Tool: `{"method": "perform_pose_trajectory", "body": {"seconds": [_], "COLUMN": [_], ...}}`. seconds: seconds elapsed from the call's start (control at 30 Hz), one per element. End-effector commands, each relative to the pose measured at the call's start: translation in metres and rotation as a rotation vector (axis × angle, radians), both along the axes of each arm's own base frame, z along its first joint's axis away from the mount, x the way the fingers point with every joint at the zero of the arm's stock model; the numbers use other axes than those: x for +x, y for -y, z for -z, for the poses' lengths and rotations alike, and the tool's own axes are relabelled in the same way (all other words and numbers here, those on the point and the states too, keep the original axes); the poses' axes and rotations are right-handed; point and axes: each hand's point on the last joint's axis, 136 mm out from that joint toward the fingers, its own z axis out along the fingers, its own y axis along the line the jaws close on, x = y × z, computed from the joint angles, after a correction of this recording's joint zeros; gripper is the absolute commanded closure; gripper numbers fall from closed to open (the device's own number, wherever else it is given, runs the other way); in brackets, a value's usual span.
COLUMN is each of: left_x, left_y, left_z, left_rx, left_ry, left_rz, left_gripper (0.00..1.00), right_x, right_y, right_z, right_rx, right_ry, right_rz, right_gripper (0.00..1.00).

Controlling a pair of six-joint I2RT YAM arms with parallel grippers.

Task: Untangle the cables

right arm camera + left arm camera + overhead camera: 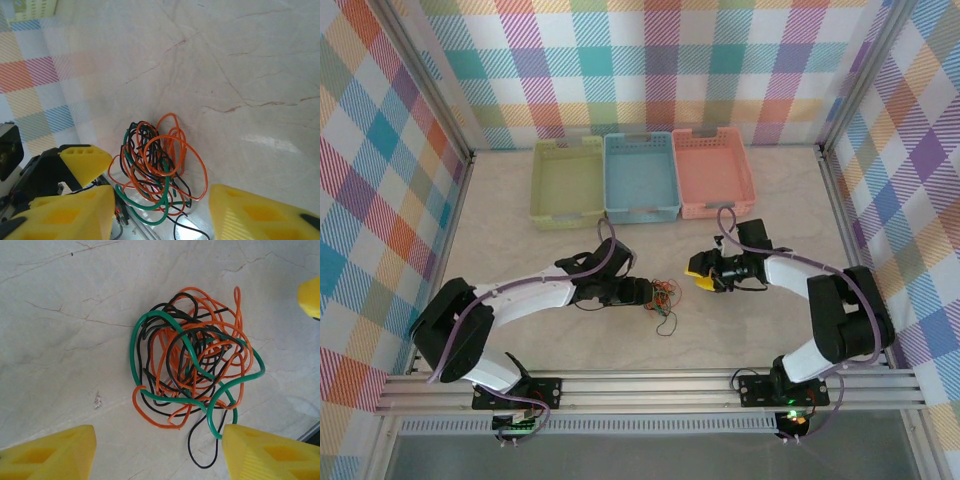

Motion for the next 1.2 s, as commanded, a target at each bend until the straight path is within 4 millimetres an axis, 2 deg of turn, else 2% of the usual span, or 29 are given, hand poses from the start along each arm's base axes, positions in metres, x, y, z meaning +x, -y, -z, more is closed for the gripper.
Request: {"method": "perform_pose_trajectory", "body": {"seconds": [0.0,0.33,0.67,0.83,0.97,1.17], "left_x": [0.010,0.015,0.018,0.018,0.020,0.016], "left_y": [0.014,0.022,0.029,0.023,0.011,0.012], "left_z": [-0.010,0.001,0.005,0.009,0.015,0.025], "left_rx": [-0.041,-0.025,-0.018,0.013,0.061,0.051], "left_ry": [0.017,0.000,-0.015,-0.012,0.006,-0.028], "left_rz": [-0.005,-0.003,-0.001,-0.021,-0.055,-0.067], "left_gripper": [0.33,0.36,0.40,0.44,0.53,0.72], "right_x": [-0.003,-0.002,-0.008,-0.011,-0.010,-0.010], "right_y": [-0.005,-0.017,-0.021,-0.025,-0.025,-0.025], "right_z": [0.003,0.022,0.028,0.031,0.029,0.028], "right_rx": [0.006,-0.050,-0.087,-0.108,-0.109,-0.108], "right_ry": [-0.073,-0.183,-0.208,-0.226,-0.210,-0.199], "right_rz": [-0.027,-0.096,-0.134,-0.161,-0.160,-0.157], "right_gripper": [0.50,0.55,0.54,0.54,0.54,0.54]}}
